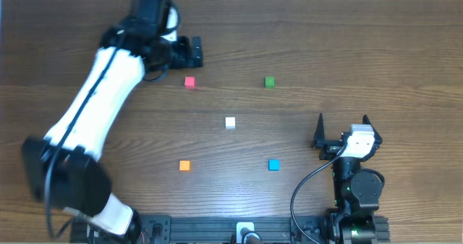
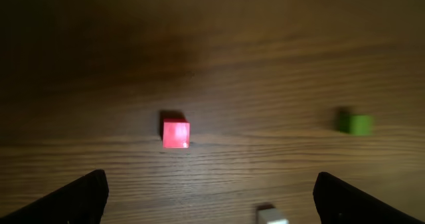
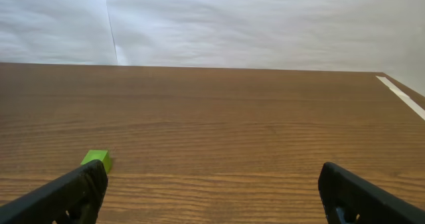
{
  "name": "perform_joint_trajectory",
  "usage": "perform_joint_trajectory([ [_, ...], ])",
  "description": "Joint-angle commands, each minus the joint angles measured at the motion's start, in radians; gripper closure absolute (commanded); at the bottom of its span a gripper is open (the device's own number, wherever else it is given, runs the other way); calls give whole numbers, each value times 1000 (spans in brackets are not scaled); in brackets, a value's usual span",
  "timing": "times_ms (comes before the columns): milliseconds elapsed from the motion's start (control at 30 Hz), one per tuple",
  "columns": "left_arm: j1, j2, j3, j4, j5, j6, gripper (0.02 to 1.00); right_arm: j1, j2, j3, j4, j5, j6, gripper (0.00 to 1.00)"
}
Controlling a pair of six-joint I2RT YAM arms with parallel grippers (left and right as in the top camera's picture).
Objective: Stack Cubes
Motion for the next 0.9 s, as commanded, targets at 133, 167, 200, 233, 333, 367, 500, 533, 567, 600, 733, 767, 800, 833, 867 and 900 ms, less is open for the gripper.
perform_joint_trajectory([
  [133, -15, 200, 17, -16, -59, -53, 29, -6, -8, -5, -3, -8, -4, 7],
  [167, -23, 218, 17, -12, -74, -53, 31, -6, -8, -5, -3, -8, -4, 9],
  [200, -31, 235, 17, -8, -87, -52, 40, -6, -8, -5, -3, -8, -4, 9],
  [233, -35, 249, 17, -5, -94, -48, 47, -6, -8, -5, -3, -8, -4, 9],
  [333, -53, 288, 17, 10, -130, -45, 82, -6, -8, -5, -3, -8, -4, 9],
  [367, -59, 299, 17, 19, -134, -30, 88, -6, -8, -5, -3, -8, -4, 7],
  [500, -72, 327, 17, 48, -144, 7, 112, -6, -8, -5, -3, -8, -4, 7],
  [533, -72, 332, 17, 48, -145, 8, 117, -6, -8, -5, -3, -8, -4, 7],
  [567, -72, 336, 17, 48, -146, 7, 123, -6, -8, -5, -3, -8, -4, 7],
  [600, -71, 341, 17, 48, -148, 8, 123, -6, -8, -5, -3, -8, -4, 9],
  [733, -69, 357, 17, 48, -166, 8, 163, -6, -8, -5, -3, -8, -4, 9],
  [767, -69, 357, 17, 48, -166, 8, 172, -6, -8, -5, -3, -8, -4, 9],
  [800, -69, 357, 17, 48, -166, 8, 185, -6, -8, -5, -3, -8, -4, 9],
  [833, -68, 357, 17, 48, -166, 8, 198, -6, -8, -5, -3, -8, -4, 7],
  [867, -66, 357, 17, 48, -166, 8, 215, -6, -8, -5, -3, -8, -4, 9],
  [900, -65, 357, 17, 47, -166, 8, 233, -6, -8, -5, -3, -8, -4, 9],
])
